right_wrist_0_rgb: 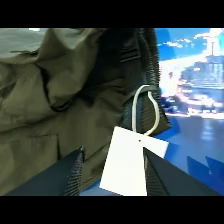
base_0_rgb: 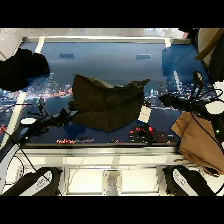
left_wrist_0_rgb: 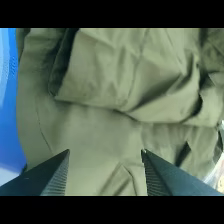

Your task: Fold the clothes and pants, and hang the long-sleeved shirts on hangers.

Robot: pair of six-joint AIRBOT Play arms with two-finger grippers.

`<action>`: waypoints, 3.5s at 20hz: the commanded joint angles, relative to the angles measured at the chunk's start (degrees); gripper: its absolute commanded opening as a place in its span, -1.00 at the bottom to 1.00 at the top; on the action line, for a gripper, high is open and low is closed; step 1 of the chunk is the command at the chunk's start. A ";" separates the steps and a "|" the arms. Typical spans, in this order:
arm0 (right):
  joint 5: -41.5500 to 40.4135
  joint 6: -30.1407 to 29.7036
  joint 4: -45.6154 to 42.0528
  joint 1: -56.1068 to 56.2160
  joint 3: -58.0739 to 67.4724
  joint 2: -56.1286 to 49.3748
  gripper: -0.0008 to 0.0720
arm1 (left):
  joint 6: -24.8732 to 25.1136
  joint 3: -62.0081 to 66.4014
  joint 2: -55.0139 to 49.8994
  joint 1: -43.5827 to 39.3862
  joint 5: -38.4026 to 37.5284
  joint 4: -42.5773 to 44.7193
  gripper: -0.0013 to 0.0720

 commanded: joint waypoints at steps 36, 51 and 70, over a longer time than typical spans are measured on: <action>-13.16 -12.11 26.95 3.56 5.81 -26.16 0.65 | 10.97 11.72 -14.21 -11.82 15.43 -23.41 -0.93; -15.13 -21.22 32.83 5.60 19.23 -41.79 -0.90 | 19.74 11.91 -13.07 -10.78 15.91 -23.39 -0.94; 23.08 9.29 19.10 5.22 51.76 15.74 -0.91 | -16.94 67.14 30.91 -3.06 -15.34 40.63 -0.94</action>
